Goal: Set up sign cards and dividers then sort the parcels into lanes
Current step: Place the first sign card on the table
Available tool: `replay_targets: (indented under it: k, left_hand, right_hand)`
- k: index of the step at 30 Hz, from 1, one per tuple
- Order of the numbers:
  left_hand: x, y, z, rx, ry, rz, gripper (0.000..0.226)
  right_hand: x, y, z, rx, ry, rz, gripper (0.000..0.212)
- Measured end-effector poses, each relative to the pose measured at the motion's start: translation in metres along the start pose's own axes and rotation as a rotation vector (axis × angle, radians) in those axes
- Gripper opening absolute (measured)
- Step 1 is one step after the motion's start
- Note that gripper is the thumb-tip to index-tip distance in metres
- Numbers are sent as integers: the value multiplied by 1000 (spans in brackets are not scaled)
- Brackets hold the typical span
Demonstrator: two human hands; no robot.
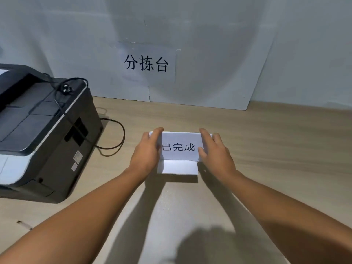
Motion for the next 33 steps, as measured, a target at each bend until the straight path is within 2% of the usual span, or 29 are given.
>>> replay_targets:
  k: [3, 7, 11, 14, 18, 21, 25, 28, 33]
  left_hand:
    - [20, -33, -33, -29, 10, 44, 43]
    - [40, -67, -55, 21, 8, -16, 56]
    - [55, -100, -59, 14, 13, -10, 58]
    - [59, -109, -61, 13, 20, 9, 61]
    - [56, -104, -57, 10, -10, -12, 74]
    - [39, -85, -49, -17, 10, -12, 86]
    - [3, -27, -37, 55, 53, -57, 75]
    - [-8, 36, -18, 118, -23, -161, 74]
    - [6, 158, 35, 194, -181, -231, 92]
  right_hand:
    - [33, 3, -29, 9, 0, -12, 64]
    - [80, 7, -54, 27, -14, -43, 59]
    - [118, 5, -55, 45, -10, -54, 54]
    - [126, 7, -56, 59, 7, -64, 55]
    - [119, 5, -52, 68, -62, -78, 66]
    - [94, 6, -36, 96, -84, -124, 76]
    - [34, 22, -13, 113, -80, -52, 74]
    - [-29, 55, 12, 126, -78, 83, 69]
    - [-153, 133, 78, 162, -21, 228, 68]
Point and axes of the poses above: each hand's wrist, its own z-axis away from the middle knuckle, its own x-axis out of the palm, y = z × x, the point moved 5 cm from there along -z, towards the middle knuckle, and after that the axes turned 10 degrees about z, right-handed, at the moved point
